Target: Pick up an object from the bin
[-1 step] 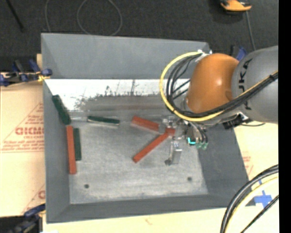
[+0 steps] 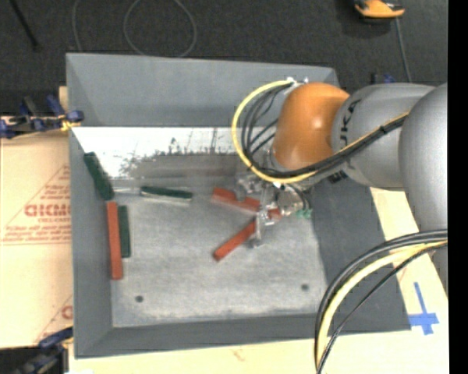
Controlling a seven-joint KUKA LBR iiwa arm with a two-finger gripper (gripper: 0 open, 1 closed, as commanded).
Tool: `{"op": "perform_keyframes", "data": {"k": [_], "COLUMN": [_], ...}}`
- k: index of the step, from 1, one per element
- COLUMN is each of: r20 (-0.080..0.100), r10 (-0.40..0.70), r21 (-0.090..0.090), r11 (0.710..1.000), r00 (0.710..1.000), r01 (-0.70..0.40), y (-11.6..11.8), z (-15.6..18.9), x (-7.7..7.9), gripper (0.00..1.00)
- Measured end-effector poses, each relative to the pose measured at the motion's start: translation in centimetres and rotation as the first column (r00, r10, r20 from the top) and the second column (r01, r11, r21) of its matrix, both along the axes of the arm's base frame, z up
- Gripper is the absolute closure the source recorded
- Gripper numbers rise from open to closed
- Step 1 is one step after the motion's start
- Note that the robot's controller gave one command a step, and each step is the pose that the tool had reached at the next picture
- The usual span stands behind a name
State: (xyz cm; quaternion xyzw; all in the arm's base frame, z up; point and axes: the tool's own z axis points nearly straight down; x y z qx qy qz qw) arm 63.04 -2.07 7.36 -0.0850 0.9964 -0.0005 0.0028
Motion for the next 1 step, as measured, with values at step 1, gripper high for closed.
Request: {"op": "perform_keyframes", "data": {"k": [1], "r20": [0.005], "r10": [-0.002], "r21": [0.0], "r11": [1.0], "r00": [1.0], "r01": [0.002], "y": [0.0], "z": [0.55], "x": [0.15], "gripper": [1.0]}}
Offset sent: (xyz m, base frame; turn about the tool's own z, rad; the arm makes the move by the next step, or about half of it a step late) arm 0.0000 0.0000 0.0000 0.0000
